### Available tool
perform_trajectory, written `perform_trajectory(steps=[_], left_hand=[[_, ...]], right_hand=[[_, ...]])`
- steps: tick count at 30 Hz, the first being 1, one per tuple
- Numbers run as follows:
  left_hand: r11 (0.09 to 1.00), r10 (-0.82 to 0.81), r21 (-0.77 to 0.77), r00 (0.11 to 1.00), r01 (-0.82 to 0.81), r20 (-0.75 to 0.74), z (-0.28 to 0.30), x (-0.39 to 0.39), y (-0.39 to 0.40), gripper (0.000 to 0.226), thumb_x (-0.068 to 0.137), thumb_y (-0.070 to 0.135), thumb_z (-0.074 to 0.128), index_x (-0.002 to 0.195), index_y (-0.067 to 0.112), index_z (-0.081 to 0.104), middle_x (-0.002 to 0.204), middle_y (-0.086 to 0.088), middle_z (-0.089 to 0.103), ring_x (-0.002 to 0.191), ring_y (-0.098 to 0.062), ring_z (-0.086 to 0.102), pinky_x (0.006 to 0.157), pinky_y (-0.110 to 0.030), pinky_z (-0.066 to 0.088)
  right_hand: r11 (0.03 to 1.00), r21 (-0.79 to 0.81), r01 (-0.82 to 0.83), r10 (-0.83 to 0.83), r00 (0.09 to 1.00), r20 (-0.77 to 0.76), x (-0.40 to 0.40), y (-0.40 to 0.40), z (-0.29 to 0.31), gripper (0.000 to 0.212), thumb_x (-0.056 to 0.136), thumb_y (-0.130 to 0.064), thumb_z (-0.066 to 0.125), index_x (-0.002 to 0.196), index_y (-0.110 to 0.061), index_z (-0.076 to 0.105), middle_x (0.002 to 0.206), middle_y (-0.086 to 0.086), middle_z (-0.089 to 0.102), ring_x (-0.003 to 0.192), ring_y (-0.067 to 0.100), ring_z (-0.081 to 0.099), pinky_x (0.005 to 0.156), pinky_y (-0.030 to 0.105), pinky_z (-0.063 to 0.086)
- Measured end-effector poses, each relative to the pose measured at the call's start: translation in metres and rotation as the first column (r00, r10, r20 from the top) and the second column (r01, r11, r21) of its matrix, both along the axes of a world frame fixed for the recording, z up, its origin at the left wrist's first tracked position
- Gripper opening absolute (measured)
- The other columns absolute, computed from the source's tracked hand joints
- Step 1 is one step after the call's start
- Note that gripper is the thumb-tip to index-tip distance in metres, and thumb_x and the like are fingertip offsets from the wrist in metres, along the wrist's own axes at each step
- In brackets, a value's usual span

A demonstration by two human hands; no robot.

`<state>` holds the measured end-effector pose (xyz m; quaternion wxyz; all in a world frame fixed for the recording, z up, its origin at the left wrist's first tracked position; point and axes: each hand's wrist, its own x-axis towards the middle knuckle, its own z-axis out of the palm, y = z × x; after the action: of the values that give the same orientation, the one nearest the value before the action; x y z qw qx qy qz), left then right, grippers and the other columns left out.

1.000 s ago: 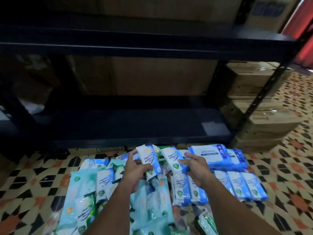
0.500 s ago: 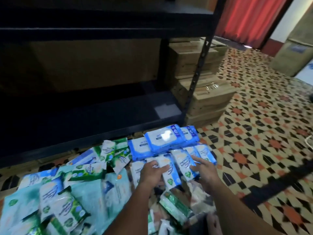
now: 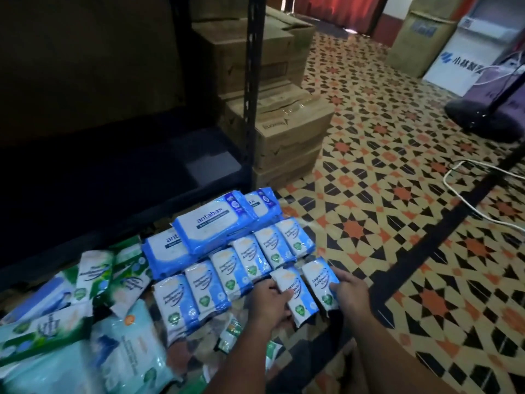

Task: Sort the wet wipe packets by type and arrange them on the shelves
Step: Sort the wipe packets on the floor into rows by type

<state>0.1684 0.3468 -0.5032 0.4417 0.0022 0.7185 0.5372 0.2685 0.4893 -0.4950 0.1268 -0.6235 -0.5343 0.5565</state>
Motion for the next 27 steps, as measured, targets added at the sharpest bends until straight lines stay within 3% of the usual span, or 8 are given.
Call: perform_trajectory(steps=[3, 6, 9, 11, 13, 15, 21, 27], left_hand=[[1.0, -0.006, 0.01, 1.0, 0.006, -0.007, -0.01, 0.012, 0.016, 0.027, 0.092, 0.003, 0.07, 0.074, 0.012, 0.051, 0.069, -0.007, 0.062, 0.053, -0.014, 0.063, 0.047, -0.025, 0.051], [1.0, 0.023, -0.008, 0.999, -0.023, -0.031, -0.017, 0.016, 0.025, 0.025, 0.09, 0.006, 0.074, 0.073, 0.012, 0.055, 0.071, -0.008, 0.068, 0.059, -0.016, 0.07, 0.053, -0.034, 0.059], [0.997, 0.058, -0.039, 0.993, -0.063, -0.099, -0.028, 0.014, 0.026, 0.039, 0.087, 0.009, 0.078, 0.06, 0.015, 0.05, 0.048, 0.007, 0.054, 0.042, -0.005, 0.059, 0.052, -0.037, 0.06], [0.997, 0.043, -0.062, 0.987, -0.053, -0.152, -0.032, 0.012, 0.026, 0.045, 0.086, 0.014, 0.08, 0.058, 0.015, 0.045, 0.037, 0.005, 0.044, 0.035, -0.004, 0.05, 0.049, -0.037, 0.059], [0.994, 0.045, -0.087, 0.985, -0.06, -0.168, -0.035, 0.009, 0.028, 0.042, 0.085, 0.016, 0.081, 0.06, 0.012, 0.047, 0.037, 0.004, 0.044, 0.035, -0.006, 0.052, 0.049, -0.037, 0.059], [0.994, 0.033, -0.093, 0.986, -0.049, -0.166, -0.04, 0.006, 0.03, 0.042, 0.083, 0.017, 0.083, 0.061, 0.012, 0.047, 0.038, 0.005, 0.044, 0.035, -0.01, 0.053, 0.049, -0.039, 0.059], [0.998, 0.008, -0.053, 0.985, -0.017, -0.171, -0.041, 0.006, 0.037, 0.045, 0.086, 0.013, 0.08, 0.063, 0.014, 0.04, 0.049, 0.004, 0.041, 0.035, -0.003, 0.044, 0.044, -0.025, 0.046], [0.992, -0.112, -0.088, 0.973, 0.096, -0.201, -0.043, -0.001, 0.032, 0.042, 0.091, 0.017, 0.074, 0.069, 0.016, 0.038, 0.051, 0.004, 0.036, 0.033, -0.005, 0.036, 0.043, -0.024, 0.036]], right_hand=[[1.0, 0.021, 0.004, -0.005, 0.999, 0.041, 0.003, 0.007, -0.01, 0.039, 0.097, 0.004, 0.053, 0.126, -0.017, 0.067, 0.099, 0.01, 0.072, 0.08, 0.028, 0.074, 0.07, 0.051, 0.062], [1.0, 0.023, -0.01, 0.008, 0.998, 0.056, -0.002, 0.013, -0.018, 0.039, 0.097, 0.005, 0.051, 0.125, -0.016, 0.068, 0.093, 0.005, 0.07, 0.077, 0.024, 0.073, 0.069, 0.047, 0.063], [0.991, 0.109, -0.074, 0.061, 0.992, 0.112, -0.01, 0.02, -0.026, 0.043, 0.096, 0.003, 0.049, 0.128, -0.019, 0.067, 0.087, -0.003, 0.067, 0.075, 0.017, 0.069, 0.068, 0.04, 0.061], [0.97, 0.181, -0.162, 0.121, 0.969, 0.216, -0.014, 0.019, -0.03, 0.042, 0.098, -0.006, 0.051, 0.133, -0.024, 0.065, 0.105, 0.001, 0.071, 0.086, 0.016, 0.066, 0.079, 0.037, 0.056], [0.939, 0.234, -0.252, 0.152, 0.915, 0.374, -0.015, 0.02, -0.036, 0.038, 0.099, -0.021, 0.059, 0.134, -0.034, 0.063, 0.132, 0.002, 0.063, 0.115, 0.022, 0.054, 0.104, 0.04, 0.041], [0.928, 0.256, -0.271, 0.142, 0.892, 0.43, -0.017, 0.021, -0.042, 0.038, 0.096, -0.029, 0.066, 0.134, -0.035, 0.064, 0.138, 0.002, 0.059, 0.13, 0.026, 0.043, 0.111, 0.043, 0.03], [0.927, 0.303, -0.22, 0.097, 0.923, 0.373, -0.024, 0.027, -0.048, 0.039, 0.09, -0.021, 0.074, 0.128, -0.024, 0.069, 0.128, 0.0, 0.068, 0.119, 0.025, 0.058, 0.106, 0.039, 0.045], [0.911, 0.327, -0.252, 0.129, 0.926, 0.354, -0.026, 0.021, -0.042, 0.039, 0.089, -0.021, 0.074, 0.128, -0.022, 0.069, 0.125, 0.003, 0.069, 0.11, 0.025, 0.063, 0.095, 0.039, 0.052]])
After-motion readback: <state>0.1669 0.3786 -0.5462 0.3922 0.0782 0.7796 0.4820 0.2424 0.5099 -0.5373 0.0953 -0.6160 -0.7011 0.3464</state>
